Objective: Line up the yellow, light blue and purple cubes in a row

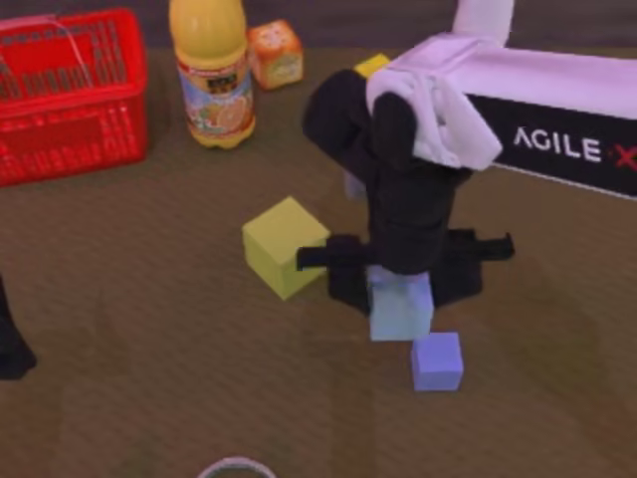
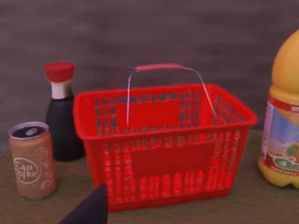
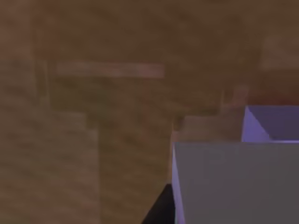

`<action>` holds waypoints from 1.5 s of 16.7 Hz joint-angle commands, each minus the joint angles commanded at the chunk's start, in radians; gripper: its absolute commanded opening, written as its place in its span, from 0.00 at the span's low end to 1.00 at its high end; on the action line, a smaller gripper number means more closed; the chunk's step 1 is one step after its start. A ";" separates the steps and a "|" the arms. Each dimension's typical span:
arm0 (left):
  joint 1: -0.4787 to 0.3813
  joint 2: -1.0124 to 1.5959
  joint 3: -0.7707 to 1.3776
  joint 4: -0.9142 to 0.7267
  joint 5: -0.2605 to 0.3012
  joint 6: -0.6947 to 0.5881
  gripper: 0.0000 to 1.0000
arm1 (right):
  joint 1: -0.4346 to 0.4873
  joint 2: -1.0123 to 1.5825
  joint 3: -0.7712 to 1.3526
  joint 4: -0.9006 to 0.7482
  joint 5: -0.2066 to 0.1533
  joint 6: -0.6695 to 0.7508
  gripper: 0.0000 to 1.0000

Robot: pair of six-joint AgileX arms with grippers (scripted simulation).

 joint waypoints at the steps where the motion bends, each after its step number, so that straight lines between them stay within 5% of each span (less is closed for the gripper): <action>1: 0.000 0.000 0.000 0.000 0.000 0.000 1.00 | 0.032 -0.007 0.000 -0.001 0.002 0.048 0.00; 10: 0.000 0.000 0.000 0.000 0.000 0.000 1.00 | 0.089 -0.019 -0.004 0.005 0.004 0.131 0.00; 22: 0.000 0.000 0.000 0.000 0.000 0.000 1.00 | 0.096 0.059 -0.163 0.245 0.006 0.136 0.00; 25: 0.000 0.000 0.000 0.000 0.000 0.000 1.00 | 0.096 0.059 -0.163 0.245 0.006 0.136 0.23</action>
